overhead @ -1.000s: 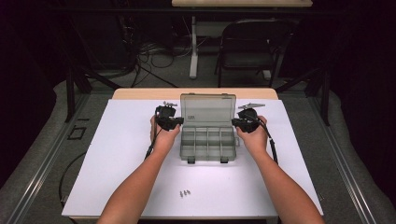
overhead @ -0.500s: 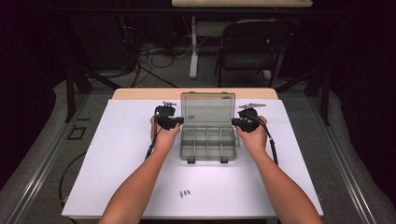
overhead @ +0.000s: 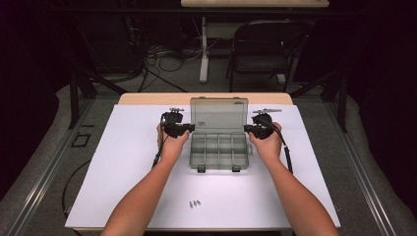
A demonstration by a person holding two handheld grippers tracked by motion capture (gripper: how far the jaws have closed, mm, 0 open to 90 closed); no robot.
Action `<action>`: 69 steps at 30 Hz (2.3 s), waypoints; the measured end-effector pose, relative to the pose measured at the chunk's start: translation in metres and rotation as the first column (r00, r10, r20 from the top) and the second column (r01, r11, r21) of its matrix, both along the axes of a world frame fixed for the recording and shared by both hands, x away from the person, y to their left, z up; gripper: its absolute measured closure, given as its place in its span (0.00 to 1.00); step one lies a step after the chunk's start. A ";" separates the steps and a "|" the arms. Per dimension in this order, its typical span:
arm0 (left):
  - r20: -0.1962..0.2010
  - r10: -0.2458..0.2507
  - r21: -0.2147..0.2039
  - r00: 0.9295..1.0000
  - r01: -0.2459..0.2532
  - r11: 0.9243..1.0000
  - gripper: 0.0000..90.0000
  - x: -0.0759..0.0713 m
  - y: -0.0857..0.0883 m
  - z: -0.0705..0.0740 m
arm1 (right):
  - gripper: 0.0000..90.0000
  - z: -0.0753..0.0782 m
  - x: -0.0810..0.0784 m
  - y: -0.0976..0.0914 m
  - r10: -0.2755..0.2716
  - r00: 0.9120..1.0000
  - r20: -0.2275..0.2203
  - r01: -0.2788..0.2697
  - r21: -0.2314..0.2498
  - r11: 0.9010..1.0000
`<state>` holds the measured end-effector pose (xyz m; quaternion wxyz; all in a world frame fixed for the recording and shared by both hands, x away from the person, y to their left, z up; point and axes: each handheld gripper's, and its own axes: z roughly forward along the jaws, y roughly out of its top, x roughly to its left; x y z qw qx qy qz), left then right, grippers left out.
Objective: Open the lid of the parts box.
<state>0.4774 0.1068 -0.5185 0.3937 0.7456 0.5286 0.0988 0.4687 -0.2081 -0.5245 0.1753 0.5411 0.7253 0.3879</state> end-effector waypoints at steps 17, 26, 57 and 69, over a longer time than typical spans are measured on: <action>-0.085 -0.043 0.012 0.995 0.044 0.999 0.85 -0.017 0.003 -0.008 | 0.96 0.000 0.001 0.000 -0.010 1.000 -0.008 0.010 0.004 1.000; -0.113 -0.031 0.030 0.993 0.034 0.999 0.81 -0.016 -0.006 -0.018 | 0.96 0.000 0.001 0.000 -0.009 1.000 -0.010 0.010 0.007 1.000; -0.109 0.003 0.079 0.994 0.006 0.997 0.83 -0.016 -0.015 -0.021 | 0.95 -0.004 0.006 -0.004 -0.032 0.998 -0.049 0.036 0.079 0.996; -0.109 0.002 0.077 0.994 0.006 0.997 0.83 -0.016 -0.015 -0.021 | 0.95 -0.009 0.010 -0.004 -0.054 0.996 -0.065 0.060 0.108 0.992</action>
